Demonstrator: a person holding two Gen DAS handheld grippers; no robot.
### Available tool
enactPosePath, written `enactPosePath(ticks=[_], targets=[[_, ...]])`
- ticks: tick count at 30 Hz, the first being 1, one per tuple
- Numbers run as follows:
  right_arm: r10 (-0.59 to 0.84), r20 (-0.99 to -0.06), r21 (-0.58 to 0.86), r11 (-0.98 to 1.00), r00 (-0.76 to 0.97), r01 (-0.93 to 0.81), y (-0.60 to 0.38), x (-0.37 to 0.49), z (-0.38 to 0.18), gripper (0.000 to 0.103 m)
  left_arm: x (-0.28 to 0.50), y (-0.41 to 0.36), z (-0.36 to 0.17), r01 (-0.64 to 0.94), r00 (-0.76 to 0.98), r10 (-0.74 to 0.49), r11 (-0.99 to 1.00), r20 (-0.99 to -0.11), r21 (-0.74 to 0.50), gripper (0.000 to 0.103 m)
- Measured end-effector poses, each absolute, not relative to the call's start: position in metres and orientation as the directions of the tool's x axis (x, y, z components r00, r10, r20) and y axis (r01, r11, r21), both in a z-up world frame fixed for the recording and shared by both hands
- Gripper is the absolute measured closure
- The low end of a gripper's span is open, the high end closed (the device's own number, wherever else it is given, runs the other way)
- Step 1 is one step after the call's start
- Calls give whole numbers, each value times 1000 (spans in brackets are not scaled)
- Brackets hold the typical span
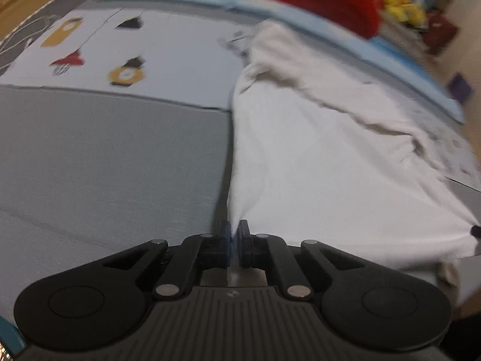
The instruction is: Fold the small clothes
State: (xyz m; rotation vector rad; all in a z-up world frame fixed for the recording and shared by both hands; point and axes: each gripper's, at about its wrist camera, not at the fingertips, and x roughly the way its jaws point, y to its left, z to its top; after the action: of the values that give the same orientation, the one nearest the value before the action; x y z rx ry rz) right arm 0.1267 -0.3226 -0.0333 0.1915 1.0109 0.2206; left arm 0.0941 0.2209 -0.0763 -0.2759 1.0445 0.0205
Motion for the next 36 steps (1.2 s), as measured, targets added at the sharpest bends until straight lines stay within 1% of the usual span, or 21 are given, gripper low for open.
enactPosePath(ticks=[2, 5, 8, 10, 11, 12, 13, 15, 17, 19, 20, 22, 23, 24, 27, 29, 31, 32, 33, 35, 36], targets=[[243, -836, 236, 969, 492, -76, -337, 100, -29, 100, 83, 212, -76, -101, 483, -150, 969, -863, -225, 98], [166, -880, 163, 986, 445, -46, -348, 73, -40, 100, 69, 192, -92, -10, 377, -189, 978, -907, -208, 98], [95, -924, 101, 995, 370, -3, -352, 71, -60, 100, 61, 173, -106, 70, 301, -155, 988, -941, -140, 97], [89, -945, 80, 996, 314, -41, -347, 74, -78, 99, 60, 166, -111, 89, 278, -116, 992, -954, -95, 96], [76, -947, 65, 997, 312, -46, -345, 74, -84, 99, 61, 164, -111, 95, 273, -98, 993, -957, -75, 93], [60, -945, 48, 998, 321, -45, -344, 74, -86, 99, 62, 163, -109, 93, 282, -86, 994, -956, -62, 87], [56, -937, 40, 998, 344, -52, -343, 75, -85, 96, 62, 161, -105, 86, 304, -84, 994, -949, -60, 82], [92, -910, 72, 995, 405, -65, -342, 77, -77, 96, 63, 160, -94, 85, 360, -130, 991, -924, -106, 79], [142, -880, 118, 990, 452, -82, -341, 83, -70, 96, 63, 156, -89, 100, 384, -186, 982, -905, -159, 79], [177, -863, 148, 984, 474, -99, -337, 90, -70, 96, 67, 147, -94, 114, 364, -212, 977, -907, -183, 78], [183, -862, 152, 983, 474, -103, -337, 94, -71, 96, 68, 141, -102, 122, 322, -211, 976, -923, -180, 76], [176, -856, 144, 984, 486, -104, -334, 99, -71, 96, 68, 129, -125, 161, 219, -146, 981, -965, -112, 74], [175, -846, 144, 984, 503, -101, -334, 103, -68, 96, 68, 123, -127, 212, 221, -115, 975, -968, -68, 73], [184, -830, 157, 983, 527, -95, -334, 107, -62, 96, 70, 118, -123, 236, 235, -110, 970, -966, -53, 71], [231, -776, 204, 972, 587, -113, -335, 119, -44, 96, 75, 123, -107, 195, 315, -157, 976, -936, -98, 71], [255, -749, 214, 967, 612, -141, -332, 129, -35, 96, 79, 121, -108, 200, 303, -181, 972, -936, -124, 71], [279, -738, 229, 960, 615, -161, -327, 147, -33, 96, 81, 113, -127, 231, 226, -113, 971, -967, -60, 71], [286, -737, 237, 958, 612, -163, -324, 157, -35, 96, 80, 106, -129, 269, 230, -89, 963, -969, -25, 71], [292, -736, 247, 956, 610, -159, -321, 169, -37, 95, 82, 102, -125, 288, 245, -92, 958, -965, -18, 71], [297, -736, 269, 953, 608, -139, -315, 189, -43, 84, 88, 104, -116, 266, 287, -156, 961, -945, -78, 70], [303, -734, 287, 950, 608, -126, -311, 196, -47, 72, 93, 105, -112, 251, 310, -170, 964, -935, -92, 70]])
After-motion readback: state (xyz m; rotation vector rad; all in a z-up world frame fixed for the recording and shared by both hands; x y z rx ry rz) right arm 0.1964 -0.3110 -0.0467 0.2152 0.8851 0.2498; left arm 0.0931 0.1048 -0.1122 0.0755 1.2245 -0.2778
